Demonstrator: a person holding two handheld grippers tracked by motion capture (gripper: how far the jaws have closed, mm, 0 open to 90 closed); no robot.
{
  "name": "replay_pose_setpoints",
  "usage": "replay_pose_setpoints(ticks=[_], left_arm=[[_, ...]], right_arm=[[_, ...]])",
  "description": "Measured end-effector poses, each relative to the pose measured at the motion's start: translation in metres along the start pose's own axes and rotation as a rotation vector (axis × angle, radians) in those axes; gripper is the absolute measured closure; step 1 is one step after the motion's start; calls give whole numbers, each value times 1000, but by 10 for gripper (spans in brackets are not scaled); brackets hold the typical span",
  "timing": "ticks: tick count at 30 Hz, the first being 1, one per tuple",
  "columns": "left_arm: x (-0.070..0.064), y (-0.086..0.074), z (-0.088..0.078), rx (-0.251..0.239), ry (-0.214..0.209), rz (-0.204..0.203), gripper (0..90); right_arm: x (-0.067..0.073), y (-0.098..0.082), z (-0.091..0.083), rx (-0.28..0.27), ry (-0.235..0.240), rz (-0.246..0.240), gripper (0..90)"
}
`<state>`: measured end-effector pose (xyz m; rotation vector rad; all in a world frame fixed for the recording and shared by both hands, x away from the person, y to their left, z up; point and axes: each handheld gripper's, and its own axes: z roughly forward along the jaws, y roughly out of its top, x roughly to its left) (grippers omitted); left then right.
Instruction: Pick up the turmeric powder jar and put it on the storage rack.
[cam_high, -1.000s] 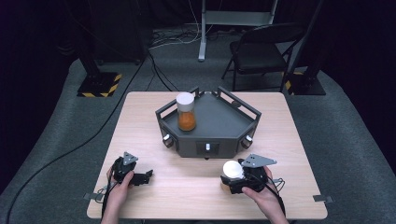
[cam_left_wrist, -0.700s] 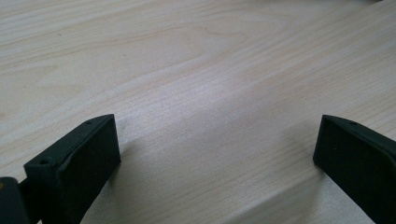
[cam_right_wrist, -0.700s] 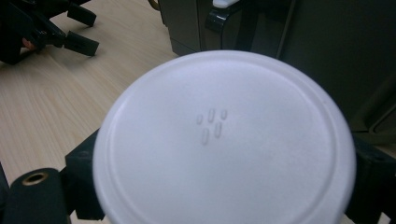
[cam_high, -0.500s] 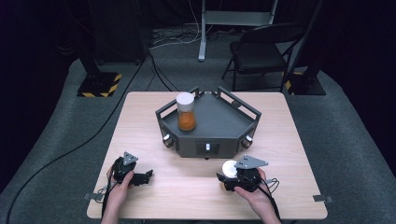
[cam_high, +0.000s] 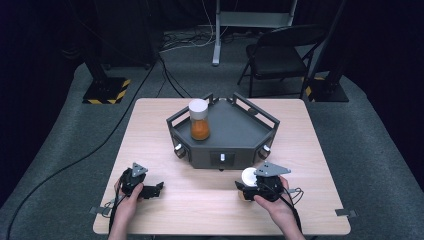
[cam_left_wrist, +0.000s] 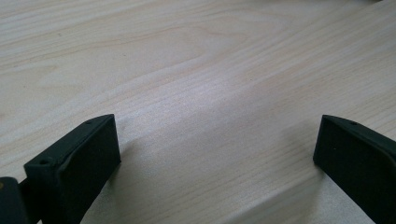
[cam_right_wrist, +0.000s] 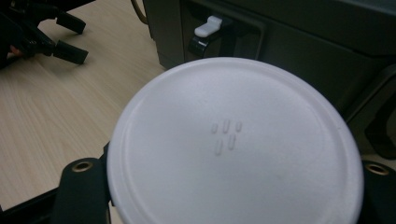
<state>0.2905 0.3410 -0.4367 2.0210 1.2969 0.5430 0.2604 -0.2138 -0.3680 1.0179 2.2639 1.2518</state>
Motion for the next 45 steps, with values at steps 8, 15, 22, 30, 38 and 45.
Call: replay_pose_setpoints(ticks=[8,15,22,30,38,45], left_arm=[[0,0,0,0,0,0,0],[0,0,0,0,0,0,0],[0,0,0,0,0,0,0],[0,0,0,0,0,0,0],[0,0,0,0,-1,1,0],[0,0,0,0,-2,2,0]], right_arm=[[-7,23,-9,9,-19,2,294],[-15,46,-17,12,-17,11,294],[-20,67,-27,-8,-23,14,294],[-28,96,-36,-15,-32,26,295],[-26,126,-40,-27,-60,-12,295],[-30,145,-36,-40,-72,-14,295]])
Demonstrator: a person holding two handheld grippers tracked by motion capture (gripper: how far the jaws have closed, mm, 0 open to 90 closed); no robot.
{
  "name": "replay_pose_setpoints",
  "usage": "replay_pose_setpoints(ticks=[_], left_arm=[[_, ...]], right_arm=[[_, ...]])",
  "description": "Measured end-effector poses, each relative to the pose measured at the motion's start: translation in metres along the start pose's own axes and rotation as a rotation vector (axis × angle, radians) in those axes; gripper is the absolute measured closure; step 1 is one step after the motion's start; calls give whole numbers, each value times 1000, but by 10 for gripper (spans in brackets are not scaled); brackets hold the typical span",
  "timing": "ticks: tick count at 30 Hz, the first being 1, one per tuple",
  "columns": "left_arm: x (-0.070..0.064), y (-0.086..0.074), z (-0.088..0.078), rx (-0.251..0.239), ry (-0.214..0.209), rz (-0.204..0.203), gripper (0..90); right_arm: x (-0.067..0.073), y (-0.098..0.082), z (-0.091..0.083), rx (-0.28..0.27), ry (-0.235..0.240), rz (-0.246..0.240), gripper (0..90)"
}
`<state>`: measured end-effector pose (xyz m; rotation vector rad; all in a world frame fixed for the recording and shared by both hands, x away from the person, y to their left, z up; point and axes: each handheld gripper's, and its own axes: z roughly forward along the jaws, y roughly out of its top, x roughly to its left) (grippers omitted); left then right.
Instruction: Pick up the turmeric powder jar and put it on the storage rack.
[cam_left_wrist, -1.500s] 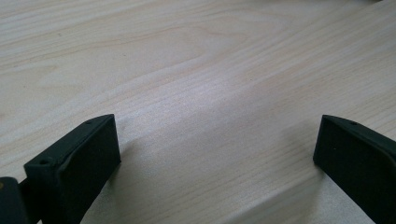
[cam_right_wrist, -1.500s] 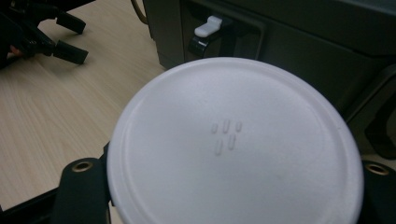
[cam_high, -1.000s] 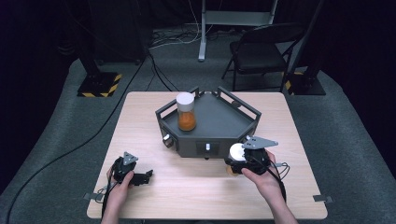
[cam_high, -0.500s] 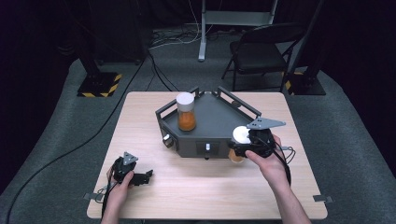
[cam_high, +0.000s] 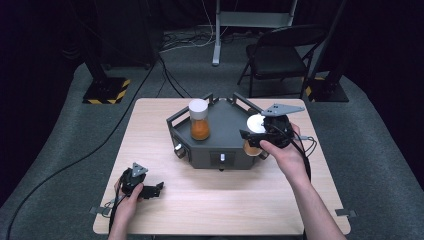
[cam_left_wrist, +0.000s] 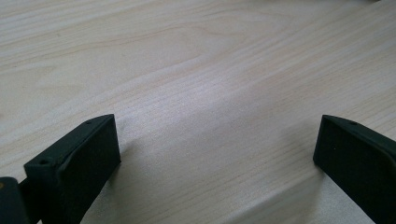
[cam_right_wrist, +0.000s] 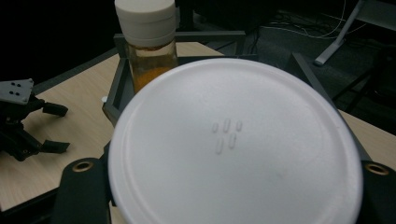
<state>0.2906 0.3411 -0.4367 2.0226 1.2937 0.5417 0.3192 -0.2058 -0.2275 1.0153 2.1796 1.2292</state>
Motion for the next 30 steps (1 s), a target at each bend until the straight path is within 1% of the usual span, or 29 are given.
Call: replay_pose_setpoints(ticks=[4,6,17,25,30], left_arm=[[0,0,0,0,-1,1,0],[0,0,0,0,-1,2,0],[0,0,0,0,-1,2,0],[0,0,0,0,-2,3,0],[0,0,0,0,-2,3,0]], right_arm=[[-2,10,7,2,-18,1,295],[-4,14,12,3,-26,9,295],[-10,29,45,25,-76,40,295],[-17,31,72,52,-103,66,294],[-19,32,84,63,-113,77,294]])
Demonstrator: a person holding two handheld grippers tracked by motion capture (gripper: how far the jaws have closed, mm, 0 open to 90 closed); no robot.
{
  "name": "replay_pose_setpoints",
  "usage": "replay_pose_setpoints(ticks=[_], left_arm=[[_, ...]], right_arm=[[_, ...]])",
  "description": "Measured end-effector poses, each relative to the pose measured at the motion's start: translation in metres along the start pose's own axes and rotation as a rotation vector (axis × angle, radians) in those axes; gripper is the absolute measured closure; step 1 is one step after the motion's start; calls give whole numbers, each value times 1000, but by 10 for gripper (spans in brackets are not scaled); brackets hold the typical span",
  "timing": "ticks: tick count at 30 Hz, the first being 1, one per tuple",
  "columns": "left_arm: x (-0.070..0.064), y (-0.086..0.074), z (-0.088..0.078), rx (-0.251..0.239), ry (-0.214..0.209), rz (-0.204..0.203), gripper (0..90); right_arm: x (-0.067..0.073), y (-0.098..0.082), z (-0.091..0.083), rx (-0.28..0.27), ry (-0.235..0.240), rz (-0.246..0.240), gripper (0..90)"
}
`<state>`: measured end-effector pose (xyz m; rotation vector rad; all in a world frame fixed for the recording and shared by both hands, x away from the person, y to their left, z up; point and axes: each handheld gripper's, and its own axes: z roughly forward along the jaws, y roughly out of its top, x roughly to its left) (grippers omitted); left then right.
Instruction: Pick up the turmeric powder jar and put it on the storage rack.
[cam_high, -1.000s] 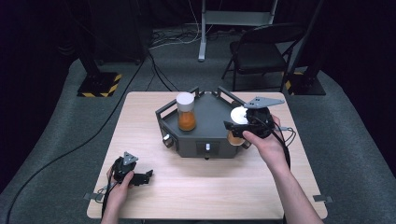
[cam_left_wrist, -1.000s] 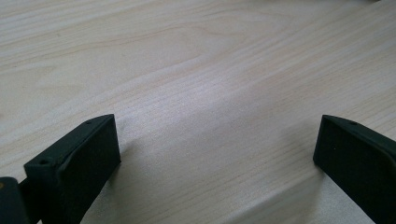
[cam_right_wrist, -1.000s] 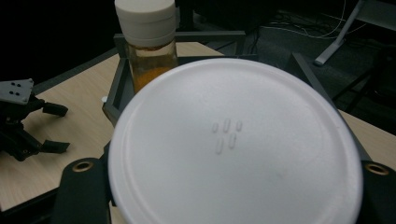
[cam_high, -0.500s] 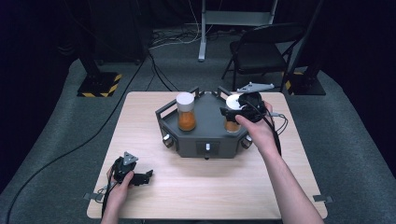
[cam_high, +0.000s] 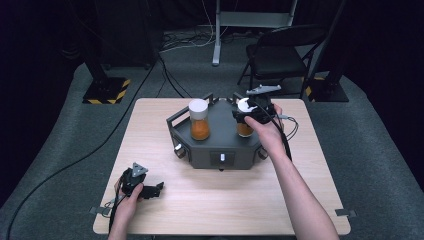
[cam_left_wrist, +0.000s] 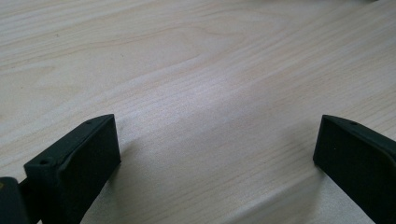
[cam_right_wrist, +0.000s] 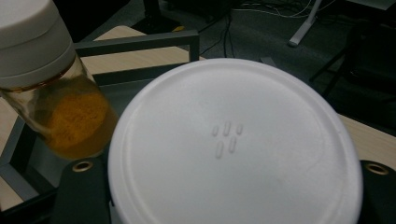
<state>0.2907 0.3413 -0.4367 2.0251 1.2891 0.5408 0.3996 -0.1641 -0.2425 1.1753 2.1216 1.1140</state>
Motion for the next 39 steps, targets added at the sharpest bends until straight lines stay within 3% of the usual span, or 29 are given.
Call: replay_pose_setpoints(ticks=[12,18,22,24,29,32,39], left_arm=[[0,0,0,0,-1,1,0],[0,0,0,0,-1,0,0],[0,0,0,0,-1,0,0],[0,0,0,0,-1,1,0],[0,0,0,0,-1,1,0],[0,0,0,0,-1,1,0],[0,0,0,-1,-1,1,0]], right_arm=[[4,3,20,24,-7,11,294],[-1,3,22,22,2,36,286],[-6,3,18,20,30,46,174],[-4,3,14,15,15,42,114],[-7,0,1,5,27,65,37],[-4,-3,-7,-7,13,39,29],[9,-28,-24,-105,-77,-54,22]])
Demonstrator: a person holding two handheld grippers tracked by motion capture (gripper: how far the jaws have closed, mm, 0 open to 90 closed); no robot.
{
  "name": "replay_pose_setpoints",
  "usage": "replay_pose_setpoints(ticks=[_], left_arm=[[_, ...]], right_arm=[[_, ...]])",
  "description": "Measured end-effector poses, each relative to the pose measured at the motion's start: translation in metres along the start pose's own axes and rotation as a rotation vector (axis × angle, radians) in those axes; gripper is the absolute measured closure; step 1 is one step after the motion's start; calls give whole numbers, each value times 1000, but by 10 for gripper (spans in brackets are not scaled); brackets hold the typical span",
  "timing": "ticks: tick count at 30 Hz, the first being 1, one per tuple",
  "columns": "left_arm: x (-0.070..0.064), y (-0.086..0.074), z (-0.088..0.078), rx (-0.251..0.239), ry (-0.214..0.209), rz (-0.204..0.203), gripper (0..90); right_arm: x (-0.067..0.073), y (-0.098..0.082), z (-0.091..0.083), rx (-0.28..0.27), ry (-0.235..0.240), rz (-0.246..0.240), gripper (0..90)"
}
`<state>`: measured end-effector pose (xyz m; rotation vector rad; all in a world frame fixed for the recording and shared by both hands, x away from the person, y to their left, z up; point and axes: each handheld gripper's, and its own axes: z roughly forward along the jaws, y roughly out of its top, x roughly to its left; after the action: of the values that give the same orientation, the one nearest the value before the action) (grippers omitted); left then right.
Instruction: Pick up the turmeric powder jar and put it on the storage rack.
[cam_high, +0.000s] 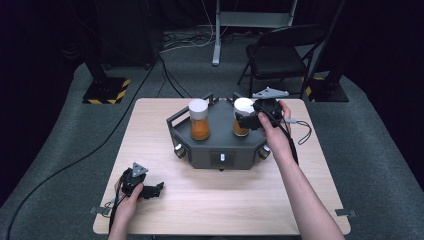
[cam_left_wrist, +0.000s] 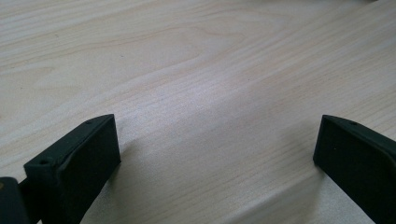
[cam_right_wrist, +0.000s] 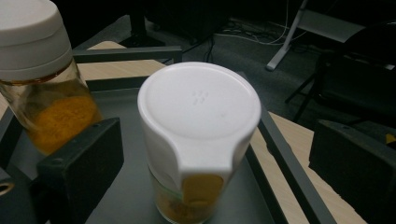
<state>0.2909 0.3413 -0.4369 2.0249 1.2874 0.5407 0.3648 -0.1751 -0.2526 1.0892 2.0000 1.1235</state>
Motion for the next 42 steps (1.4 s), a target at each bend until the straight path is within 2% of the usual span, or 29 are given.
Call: replay_pose_setpoints(ticks=[7,16,30,42], left_arm=[[0,0,0,0,0,0,0],[0,0,0,0,1,0,0],[-1,0,0,0,2,-1,0],[-1,0,0,1,2,-4,0]], right_arm=[[-5,-15,-11,6,-8,38,16],[-12,-44,-26,-6,-22,51,11],[-22,-94,-44,-27,-2,98,13],[-24,-137,-48,0,-22,140,12]])
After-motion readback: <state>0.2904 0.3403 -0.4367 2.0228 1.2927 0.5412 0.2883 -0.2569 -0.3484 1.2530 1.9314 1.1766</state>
